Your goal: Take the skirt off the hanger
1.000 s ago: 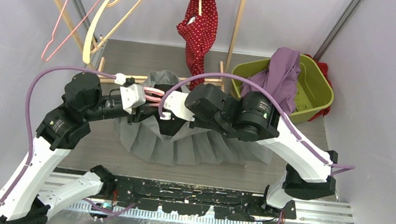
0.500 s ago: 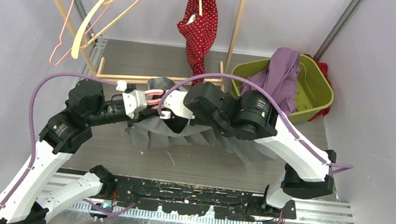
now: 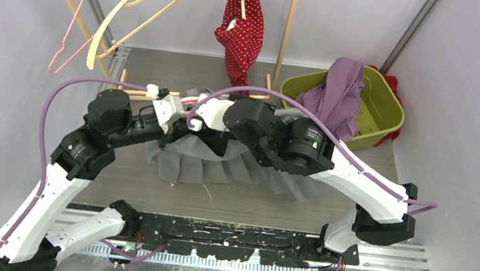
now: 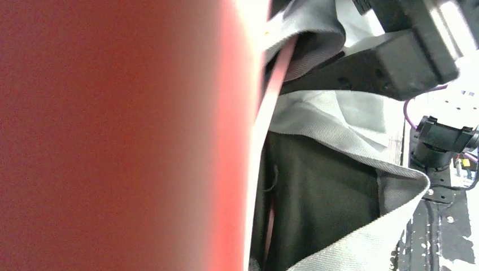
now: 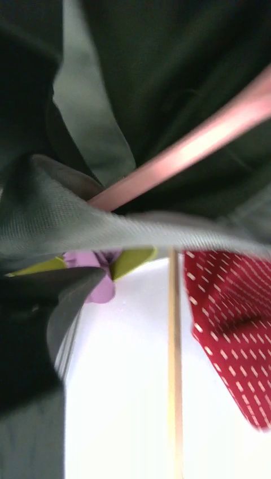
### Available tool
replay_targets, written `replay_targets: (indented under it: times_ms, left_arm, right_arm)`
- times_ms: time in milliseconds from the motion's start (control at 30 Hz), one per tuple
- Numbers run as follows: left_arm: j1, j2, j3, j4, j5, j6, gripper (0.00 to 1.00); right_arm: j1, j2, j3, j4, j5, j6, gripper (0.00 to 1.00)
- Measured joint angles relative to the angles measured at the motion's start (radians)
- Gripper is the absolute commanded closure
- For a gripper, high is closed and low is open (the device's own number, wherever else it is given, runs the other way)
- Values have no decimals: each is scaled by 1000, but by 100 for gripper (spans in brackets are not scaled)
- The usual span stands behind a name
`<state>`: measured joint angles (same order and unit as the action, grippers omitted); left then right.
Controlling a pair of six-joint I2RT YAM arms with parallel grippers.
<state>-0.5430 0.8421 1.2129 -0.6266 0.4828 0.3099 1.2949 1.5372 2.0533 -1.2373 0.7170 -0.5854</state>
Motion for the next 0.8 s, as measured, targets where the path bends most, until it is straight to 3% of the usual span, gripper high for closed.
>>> replay_targets:
  times_ms: [67,100,200,300,633,800]
  left_arm:
    - [-13,13,6,-2,-11,-26,100]
    - [-14,19,11,1,-18,-38,100]
    - [-12,47,22,18,-54,-64,100]
    - [-10,72,23,35,-94,-90,100]
    - [-7,64,23,25,-239,-89,100]
    - [-6,16,31,-5,-270,-89,100]
  right_arm:
    - [0,-5,-22,124,30,1,20]
    - [0,-9,-35,175,39,4,14]
    - [6,-22,-76,277,52,2,11]
    - [11,-30,-106,332,68,-4,1]
    - [-17,-82,-173,502,146,-22,3]
    - [-177,-88,-173,583,106,67,5]
